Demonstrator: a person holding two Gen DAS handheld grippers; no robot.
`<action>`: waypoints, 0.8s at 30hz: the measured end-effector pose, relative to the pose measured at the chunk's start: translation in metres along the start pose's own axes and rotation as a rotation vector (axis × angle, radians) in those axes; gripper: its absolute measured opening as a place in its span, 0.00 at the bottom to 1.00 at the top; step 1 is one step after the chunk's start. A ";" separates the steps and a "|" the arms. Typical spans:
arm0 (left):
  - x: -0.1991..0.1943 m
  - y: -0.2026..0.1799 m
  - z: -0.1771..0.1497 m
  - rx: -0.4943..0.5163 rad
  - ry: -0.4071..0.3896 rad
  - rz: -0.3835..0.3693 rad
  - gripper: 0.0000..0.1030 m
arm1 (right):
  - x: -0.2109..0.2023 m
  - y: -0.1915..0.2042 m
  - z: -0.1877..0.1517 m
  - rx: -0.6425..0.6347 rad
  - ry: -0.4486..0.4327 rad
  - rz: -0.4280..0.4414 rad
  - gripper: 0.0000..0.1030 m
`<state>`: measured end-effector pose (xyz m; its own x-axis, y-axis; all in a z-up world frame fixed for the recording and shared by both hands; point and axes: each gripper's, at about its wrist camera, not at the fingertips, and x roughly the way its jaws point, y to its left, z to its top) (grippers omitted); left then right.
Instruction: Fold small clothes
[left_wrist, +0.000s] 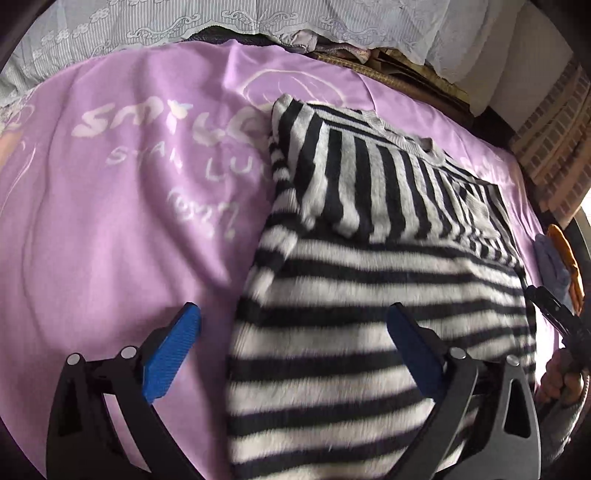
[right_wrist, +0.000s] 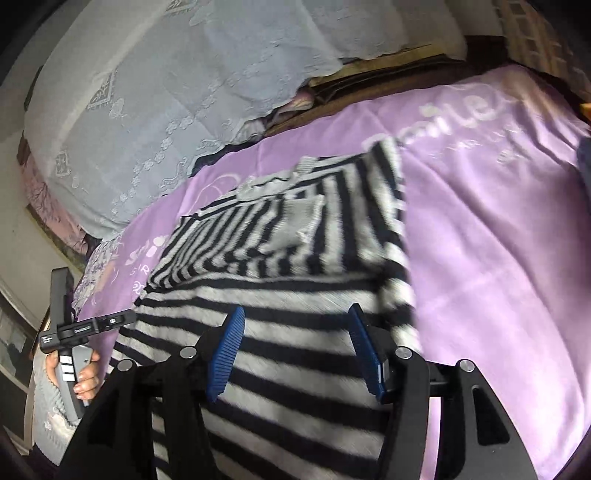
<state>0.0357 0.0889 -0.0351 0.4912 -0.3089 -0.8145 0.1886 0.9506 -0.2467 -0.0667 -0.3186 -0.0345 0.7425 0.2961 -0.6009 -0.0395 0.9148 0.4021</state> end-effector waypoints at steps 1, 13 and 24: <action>-0.004 0.004 -0.008 0.000 0.003 -0.005 0.95 | -0.007 -0.005 -0.005 0.003 -0.005 -0.013 0.58; -0.027 -0.003 -0.070 0.013 0.040 -0.200 0.94 | -0.051 -0.043 -0.060 0.118 0.074 0.013 0.62; -0.030 0.001 -0.077 0.005 0.045 -0.273 0.85 | -0.052 -0.027 -0.088 0.097 0.099 0.139 0.64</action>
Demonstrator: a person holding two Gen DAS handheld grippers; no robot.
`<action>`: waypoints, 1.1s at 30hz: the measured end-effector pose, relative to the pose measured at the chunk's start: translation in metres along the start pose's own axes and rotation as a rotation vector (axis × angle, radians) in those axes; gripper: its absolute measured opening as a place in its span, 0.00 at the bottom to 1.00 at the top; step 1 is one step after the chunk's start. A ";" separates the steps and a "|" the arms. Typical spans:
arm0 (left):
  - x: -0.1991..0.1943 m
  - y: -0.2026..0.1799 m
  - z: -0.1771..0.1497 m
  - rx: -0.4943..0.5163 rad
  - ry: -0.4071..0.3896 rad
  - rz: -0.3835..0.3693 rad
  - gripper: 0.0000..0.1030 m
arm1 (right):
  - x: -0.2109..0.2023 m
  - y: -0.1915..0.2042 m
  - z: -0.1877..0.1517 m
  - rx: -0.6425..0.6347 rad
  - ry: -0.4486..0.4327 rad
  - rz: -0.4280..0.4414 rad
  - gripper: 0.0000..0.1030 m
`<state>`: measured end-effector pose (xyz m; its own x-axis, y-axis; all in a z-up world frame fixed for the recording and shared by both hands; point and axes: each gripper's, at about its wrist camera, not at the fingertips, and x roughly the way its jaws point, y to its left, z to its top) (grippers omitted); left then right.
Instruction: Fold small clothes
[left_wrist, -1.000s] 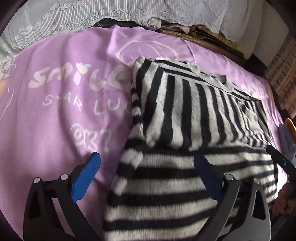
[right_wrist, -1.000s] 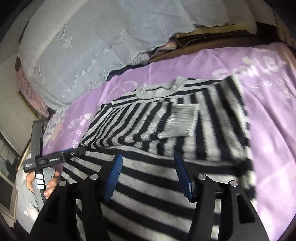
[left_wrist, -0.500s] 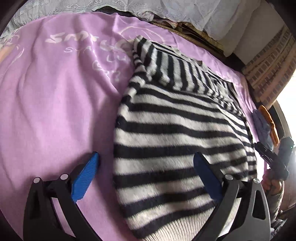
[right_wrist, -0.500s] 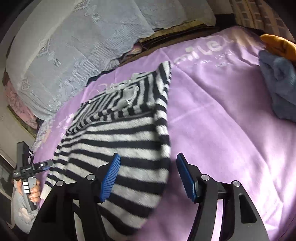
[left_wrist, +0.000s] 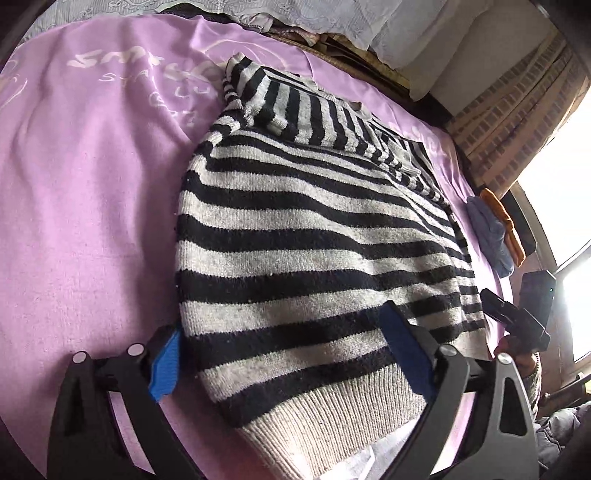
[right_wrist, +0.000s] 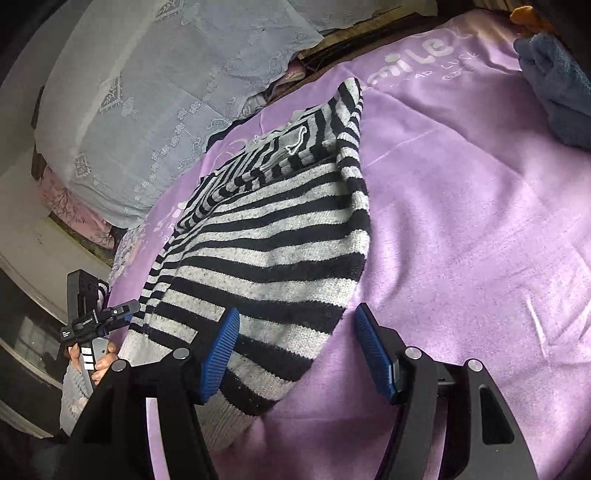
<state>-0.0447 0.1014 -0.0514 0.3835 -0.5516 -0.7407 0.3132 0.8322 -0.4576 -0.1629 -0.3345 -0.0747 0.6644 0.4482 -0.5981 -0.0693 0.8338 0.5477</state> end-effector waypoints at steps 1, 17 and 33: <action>-0.001 0.002 0.000 -0.006 -0.001 -0.006 0.82 | 0.001 0.001 0.001 -0.003 0.004 0.007 0.64; 0.000 -0.004 -0.012 0.004 0.008 -0.043 0.84 | 0.012 0.009 0.000 -0.041 0.057 0.145 0.64; 0.001 0.001 -0.012 -0.021 0.013 -0.072 0.51 | -0.023 0.024 -0.008 0.013 0.099 0.412 0.58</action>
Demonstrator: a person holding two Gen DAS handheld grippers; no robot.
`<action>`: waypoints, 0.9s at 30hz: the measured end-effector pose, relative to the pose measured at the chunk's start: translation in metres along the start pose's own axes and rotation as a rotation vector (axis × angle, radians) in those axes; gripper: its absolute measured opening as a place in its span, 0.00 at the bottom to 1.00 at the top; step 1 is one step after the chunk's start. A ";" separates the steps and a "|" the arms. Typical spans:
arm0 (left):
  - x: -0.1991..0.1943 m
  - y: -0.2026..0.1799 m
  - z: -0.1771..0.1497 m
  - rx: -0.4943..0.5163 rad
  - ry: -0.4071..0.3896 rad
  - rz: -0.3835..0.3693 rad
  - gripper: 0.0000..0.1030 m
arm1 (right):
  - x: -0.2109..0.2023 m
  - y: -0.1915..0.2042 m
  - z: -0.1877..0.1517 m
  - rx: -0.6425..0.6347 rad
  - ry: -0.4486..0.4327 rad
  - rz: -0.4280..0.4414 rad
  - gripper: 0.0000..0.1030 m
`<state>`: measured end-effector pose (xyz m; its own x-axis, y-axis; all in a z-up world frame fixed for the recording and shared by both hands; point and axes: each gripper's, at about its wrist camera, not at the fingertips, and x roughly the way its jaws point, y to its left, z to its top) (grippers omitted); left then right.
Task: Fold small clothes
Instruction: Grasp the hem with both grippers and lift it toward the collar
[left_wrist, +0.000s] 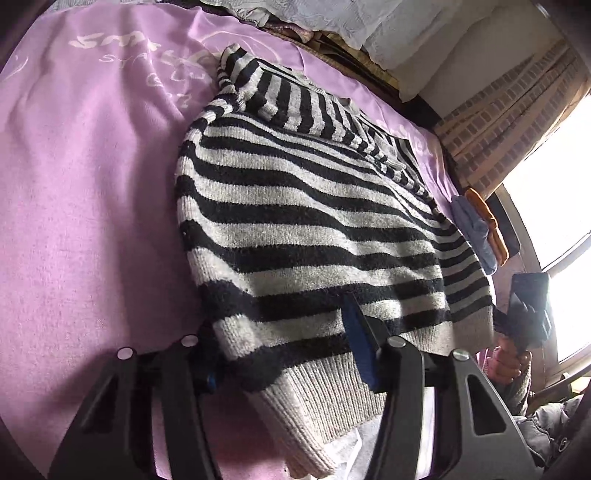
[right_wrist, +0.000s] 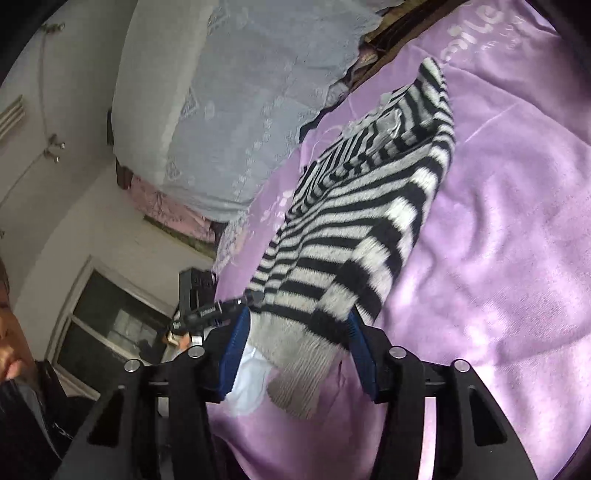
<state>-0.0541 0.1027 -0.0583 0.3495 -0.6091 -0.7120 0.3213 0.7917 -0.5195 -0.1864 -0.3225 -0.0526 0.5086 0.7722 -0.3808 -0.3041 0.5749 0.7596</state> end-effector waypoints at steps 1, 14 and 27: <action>0.000 0.000 0.000 -0.001 0.001 0.000 0.51 | 0.004 0.005 -0.003 -0.026 0.029 -0.030 0.59; 0.001 -0.010 -0.005 0.058 0.031 -0.025 0.58 | 0.011 -0.029 -0.009 0.035 0.017 -0.209 0.29; -0.002 0.009 0.000 -0.032 0.004 -0.026 0.13 | 0.019 -0.035 -0.009 0.023 -0.006 -0.213 0.21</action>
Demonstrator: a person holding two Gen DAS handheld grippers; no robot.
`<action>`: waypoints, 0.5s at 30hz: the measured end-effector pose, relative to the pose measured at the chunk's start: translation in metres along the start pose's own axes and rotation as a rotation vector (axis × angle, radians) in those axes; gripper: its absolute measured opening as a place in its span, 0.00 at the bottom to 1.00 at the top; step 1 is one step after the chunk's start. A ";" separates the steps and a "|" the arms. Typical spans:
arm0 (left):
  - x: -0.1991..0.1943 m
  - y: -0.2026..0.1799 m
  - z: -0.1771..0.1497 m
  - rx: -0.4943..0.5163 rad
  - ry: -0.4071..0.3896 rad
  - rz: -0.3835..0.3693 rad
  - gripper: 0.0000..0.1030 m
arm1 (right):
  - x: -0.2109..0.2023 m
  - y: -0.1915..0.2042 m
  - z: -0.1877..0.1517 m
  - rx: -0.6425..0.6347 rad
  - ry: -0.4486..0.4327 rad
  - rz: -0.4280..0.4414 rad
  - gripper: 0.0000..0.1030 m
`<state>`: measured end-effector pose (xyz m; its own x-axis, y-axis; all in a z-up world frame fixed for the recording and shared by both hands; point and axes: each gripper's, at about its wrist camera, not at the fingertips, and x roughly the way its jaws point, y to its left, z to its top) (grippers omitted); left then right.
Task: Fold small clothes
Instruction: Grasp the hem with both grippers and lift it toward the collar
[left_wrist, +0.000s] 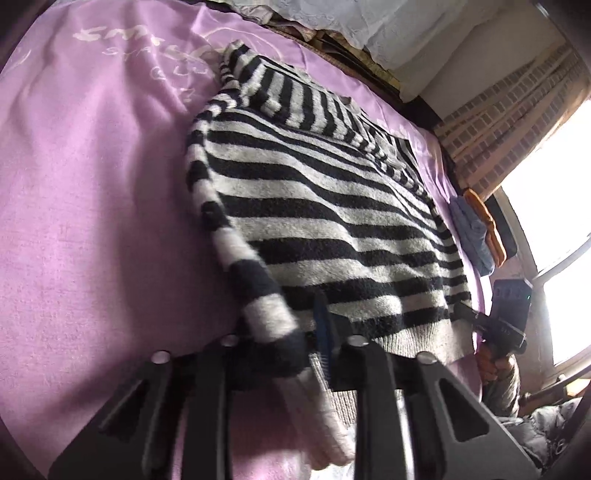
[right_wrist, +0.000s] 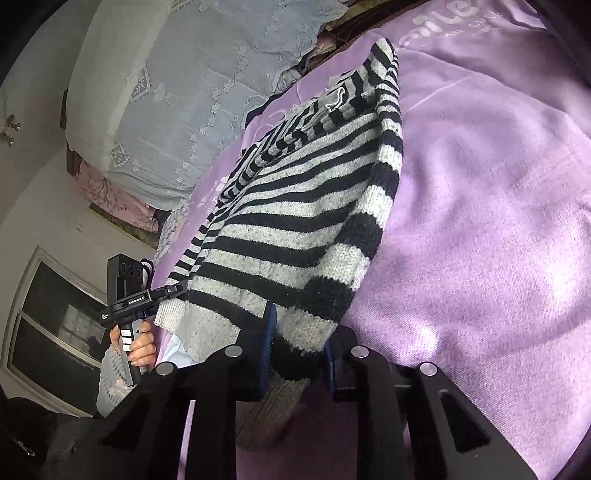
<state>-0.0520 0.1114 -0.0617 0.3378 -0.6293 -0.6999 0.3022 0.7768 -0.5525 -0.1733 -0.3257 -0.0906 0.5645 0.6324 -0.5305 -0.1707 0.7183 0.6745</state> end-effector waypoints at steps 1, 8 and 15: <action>-0.001 0.003 0.000 -0.011 0.000 -0.002 0.11 | 0.000 -0.001 0.000 0.001 0.001 0.001 0.21; 0.002 -0.003 -0.001 0.008 0.009 0.015 0.11 | -0.004 0.005 0.003 -0.012 -0.007 0.026 0.18; 0.005 -0.004 -0.003 0.019 0.017 0.032 0.14 | 0.000 0.003 0.005 0.008 0.013 0.029 0.17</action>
<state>-0.0537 0.1049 -0.0643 0.3324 -0.6033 -0.7249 0.3079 0.7959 -0.5212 -0.1701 -0.3252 -0.0861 0.5487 0.6564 -0.5177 -0.1805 0.6977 0.6933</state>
